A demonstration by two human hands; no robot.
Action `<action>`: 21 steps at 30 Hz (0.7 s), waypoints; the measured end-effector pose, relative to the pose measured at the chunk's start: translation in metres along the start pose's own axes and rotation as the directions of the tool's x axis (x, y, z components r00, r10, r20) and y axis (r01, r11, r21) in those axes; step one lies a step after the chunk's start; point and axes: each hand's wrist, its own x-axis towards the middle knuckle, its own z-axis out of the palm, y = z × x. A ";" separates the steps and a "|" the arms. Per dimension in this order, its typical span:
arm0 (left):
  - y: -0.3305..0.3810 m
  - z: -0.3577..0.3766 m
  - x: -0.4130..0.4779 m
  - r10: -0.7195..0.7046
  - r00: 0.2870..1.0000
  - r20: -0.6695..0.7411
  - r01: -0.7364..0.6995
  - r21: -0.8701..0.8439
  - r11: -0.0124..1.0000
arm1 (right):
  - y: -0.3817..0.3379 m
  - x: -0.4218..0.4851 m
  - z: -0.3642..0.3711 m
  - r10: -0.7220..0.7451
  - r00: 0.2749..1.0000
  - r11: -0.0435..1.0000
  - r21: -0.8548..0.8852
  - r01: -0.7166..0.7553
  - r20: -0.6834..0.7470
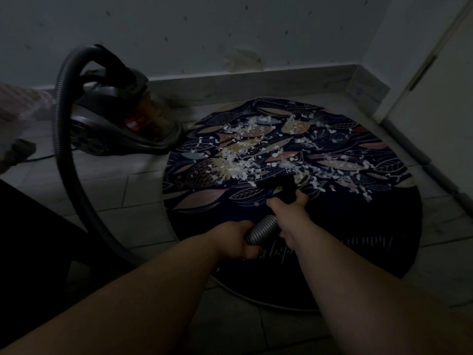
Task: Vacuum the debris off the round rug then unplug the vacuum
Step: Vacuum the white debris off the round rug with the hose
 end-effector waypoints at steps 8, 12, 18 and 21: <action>-0.010 -0.002 -0.008 -0.021 1.000 -0.013 0.021 -0.012 1.000 | 0.001 -0.002 0.015 -0.002 1.000 1.000 -0.022 0.002 0.026; -0.016 -0.004 -0.011 -0.020 0.999 -0.027 0.020 0.005 1.000 | 0.000 -0.004 0.023 -0.011 1.000 0.999 -0.040 0.012 0.022; -0.013 -0.003 -0.007 -0.003 1.000 0.006 0.003 -0.003 1.000 | 0.001 -0.003 0.019 -0.019 1.000 0.999 -0.043 0.019 -0.003; -0.005 -0.001 -0.003 0.012 1.000 0.011 -0.012 0.012 1.000 | 0.002 -0.001 0.009 -0.017 1.000 0.999 -0.041 0.016 -0.015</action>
